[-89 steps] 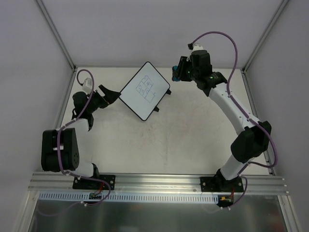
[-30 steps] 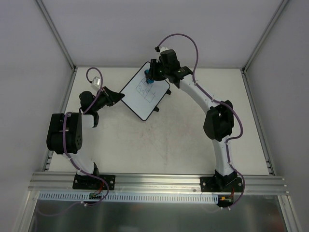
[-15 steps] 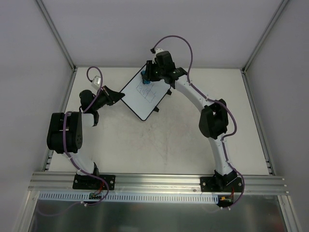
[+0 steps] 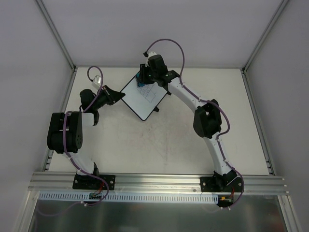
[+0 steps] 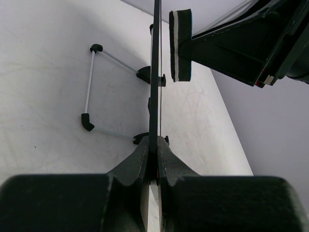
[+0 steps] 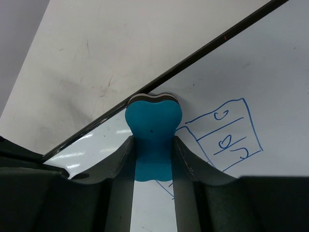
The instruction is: Erase the whiteboard
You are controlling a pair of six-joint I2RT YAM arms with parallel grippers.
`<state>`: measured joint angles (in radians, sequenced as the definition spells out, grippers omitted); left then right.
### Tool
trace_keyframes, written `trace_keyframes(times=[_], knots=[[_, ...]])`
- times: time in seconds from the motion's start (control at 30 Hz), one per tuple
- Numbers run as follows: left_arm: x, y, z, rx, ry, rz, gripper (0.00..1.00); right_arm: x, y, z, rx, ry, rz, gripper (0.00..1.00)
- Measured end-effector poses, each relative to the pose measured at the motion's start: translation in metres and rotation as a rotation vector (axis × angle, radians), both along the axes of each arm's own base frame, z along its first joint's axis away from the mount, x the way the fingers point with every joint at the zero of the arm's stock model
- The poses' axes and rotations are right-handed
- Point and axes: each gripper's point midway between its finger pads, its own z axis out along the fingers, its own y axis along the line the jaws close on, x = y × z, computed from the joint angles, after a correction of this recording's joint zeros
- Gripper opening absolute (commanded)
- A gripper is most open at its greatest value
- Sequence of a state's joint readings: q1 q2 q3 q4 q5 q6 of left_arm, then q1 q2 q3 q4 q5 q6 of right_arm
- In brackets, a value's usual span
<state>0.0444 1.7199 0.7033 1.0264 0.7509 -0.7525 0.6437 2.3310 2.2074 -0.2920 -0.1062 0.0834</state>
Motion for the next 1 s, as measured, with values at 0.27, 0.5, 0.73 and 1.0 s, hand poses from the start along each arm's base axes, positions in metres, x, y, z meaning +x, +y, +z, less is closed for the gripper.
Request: trace_keyframes(times=[0.27, 0.5, 0.73, 1.0], knots=[[0.001, -0.002, 0.000, 0.008, 0.002, -0.006, 0.00, 0.004, 0.001, -0.016, -0.033, 0.002, -0.028, 0.00], [0.002, -0.001, -0.001, 0.007, 0.013, 0.000, 0.00, 0.008, 0.001, -0.019, -0.038, -0.004, -0.041, 0.00], [0.003, -0.001, -0.002, 0.008, 0.018, 0.005, 0.00, 0.015, -0.004, -0.020, -0.054, -0.023, -0.078, 0.00], [0.003, -0.001, -0.002, 0.008, 0.022, 0.005, 0.00, 0.030, -0.018, -0.024, -0.051, -0.018, -0.131, 0.02]])
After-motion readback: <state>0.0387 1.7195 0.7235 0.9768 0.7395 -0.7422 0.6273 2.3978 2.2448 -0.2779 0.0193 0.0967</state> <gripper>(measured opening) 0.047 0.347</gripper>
